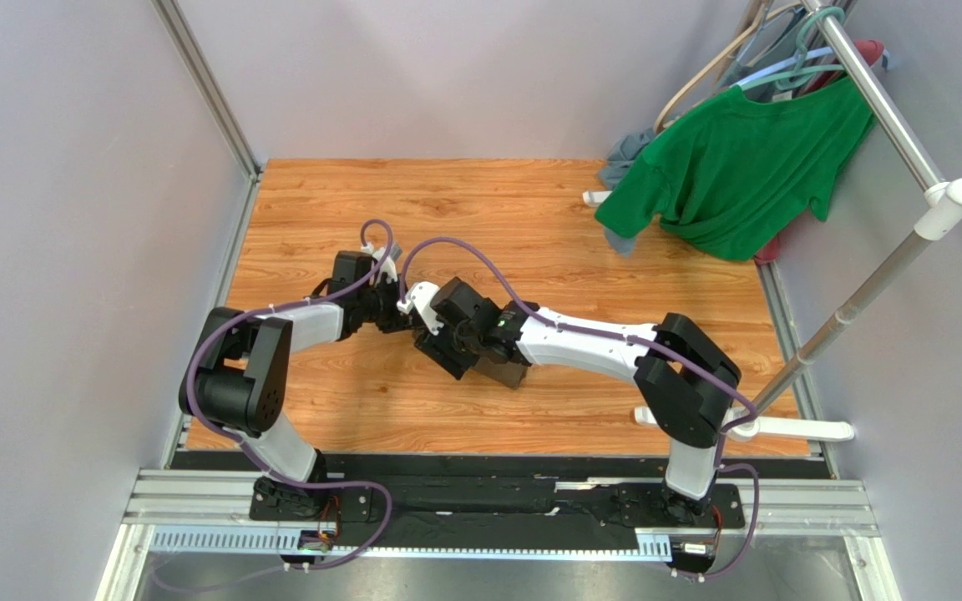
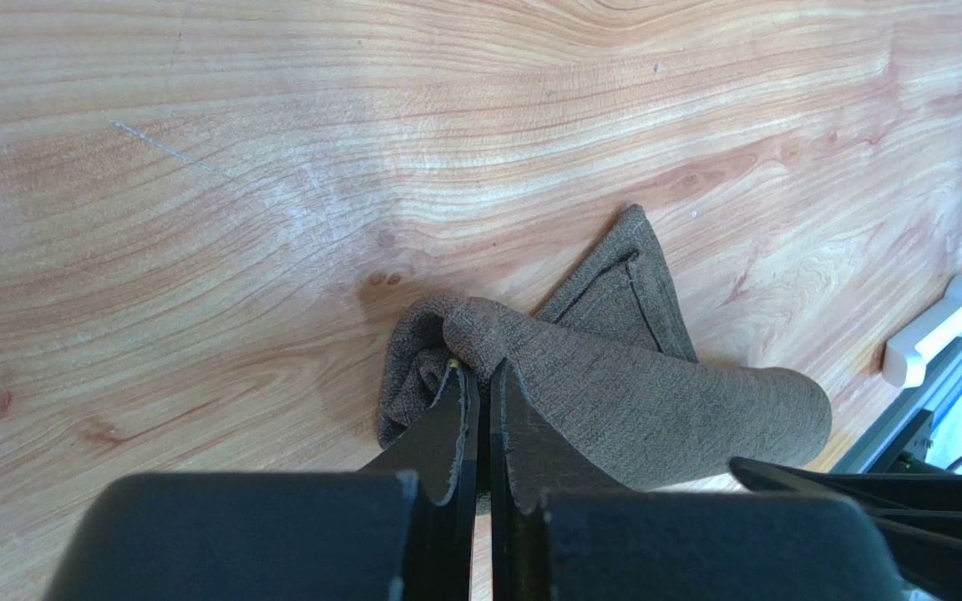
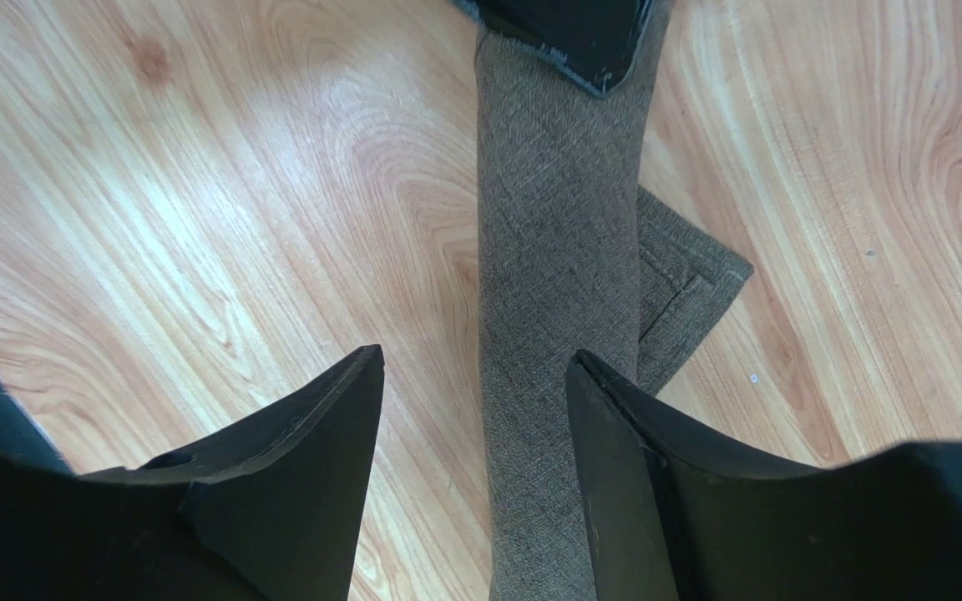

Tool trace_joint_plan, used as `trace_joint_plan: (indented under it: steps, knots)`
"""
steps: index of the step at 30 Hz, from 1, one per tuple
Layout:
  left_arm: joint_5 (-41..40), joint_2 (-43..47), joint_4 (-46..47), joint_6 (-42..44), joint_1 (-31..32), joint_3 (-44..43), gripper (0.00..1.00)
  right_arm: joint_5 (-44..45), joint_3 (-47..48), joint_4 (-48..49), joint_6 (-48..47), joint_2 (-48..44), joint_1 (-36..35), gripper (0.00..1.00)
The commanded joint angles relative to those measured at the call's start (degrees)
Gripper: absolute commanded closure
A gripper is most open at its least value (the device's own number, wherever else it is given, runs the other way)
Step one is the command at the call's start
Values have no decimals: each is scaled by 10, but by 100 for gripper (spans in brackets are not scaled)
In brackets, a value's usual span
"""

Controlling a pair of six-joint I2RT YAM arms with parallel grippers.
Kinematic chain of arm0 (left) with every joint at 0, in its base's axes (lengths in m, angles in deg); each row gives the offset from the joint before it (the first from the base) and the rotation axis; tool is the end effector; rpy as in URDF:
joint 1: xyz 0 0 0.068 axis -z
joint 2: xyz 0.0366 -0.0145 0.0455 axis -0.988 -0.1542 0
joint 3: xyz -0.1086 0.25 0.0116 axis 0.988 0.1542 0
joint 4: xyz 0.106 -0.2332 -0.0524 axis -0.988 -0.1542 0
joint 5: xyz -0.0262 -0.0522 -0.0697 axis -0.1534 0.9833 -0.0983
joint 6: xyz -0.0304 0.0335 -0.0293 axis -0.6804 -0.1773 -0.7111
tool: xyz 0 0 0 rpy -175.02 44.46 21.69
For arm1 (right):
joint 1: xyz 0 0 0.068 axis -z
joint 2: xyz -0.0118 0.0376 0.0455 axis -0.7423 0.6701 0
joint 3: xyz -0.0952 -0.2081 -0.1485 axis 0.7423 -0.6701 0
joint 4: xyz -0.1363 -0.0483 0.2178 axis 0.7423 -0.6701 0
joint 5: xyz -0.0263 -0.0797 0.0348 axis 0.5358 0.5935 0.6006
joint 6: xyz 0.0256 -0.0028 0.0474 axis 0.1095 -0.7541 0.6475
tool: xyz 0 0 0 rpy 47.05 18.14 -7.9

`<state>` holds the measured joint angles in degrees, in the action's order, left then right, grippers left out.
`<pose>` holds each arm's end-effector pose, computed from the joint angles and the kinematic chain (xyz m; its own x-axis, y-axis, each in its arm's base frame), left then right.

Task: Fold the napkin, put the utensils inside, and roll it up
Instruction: Roll the napkin with the utensil

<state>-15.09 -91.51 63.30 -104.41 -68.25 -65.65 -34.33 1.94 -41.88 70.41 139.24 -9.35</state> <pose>0.2978 -0.0859 0.1453 -0.8718 -0.2137 -0.4409 0.1328 0.7631 -0.6325 0.2151 0.3331 0.2080 -0.3426 -0.7173 -0.6067 -0.8702 0.4856 -0.0828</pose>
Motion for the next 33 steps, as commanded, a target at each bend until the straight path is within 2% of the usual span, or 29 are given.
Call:
trace_joint_plan:
  steps: [1,11,19,22,23,26,29,33]
  knots:
    - [1,-6,-24,17,1,-14,100,49,-8,36,-33,17,-2,40]
    - [2,-9,-27,17,1,-21,100,44,-22,42,-43,56,-2,44]
    - [21,-6,-16,11,1,-24,99,86,-21,37,-32,88,9,52]
    - [21,6,-13,6,1,-23,84,70,-20,30,-22,99,22,57]
    - [19,15,-15,5,1,-23,69,56,-19,25,-19,102,25,59]
    - [2,44,-25,-4,1,-24,47,-8,-12,6,-5,107,46,68]
    - [-62,80,-44,-10,-1,-26,34,-95,0,-20,12,105,69,73]
    - [-99,120,-36,-9,-2,-5,31,-175,23,-70,24,104,87,76]
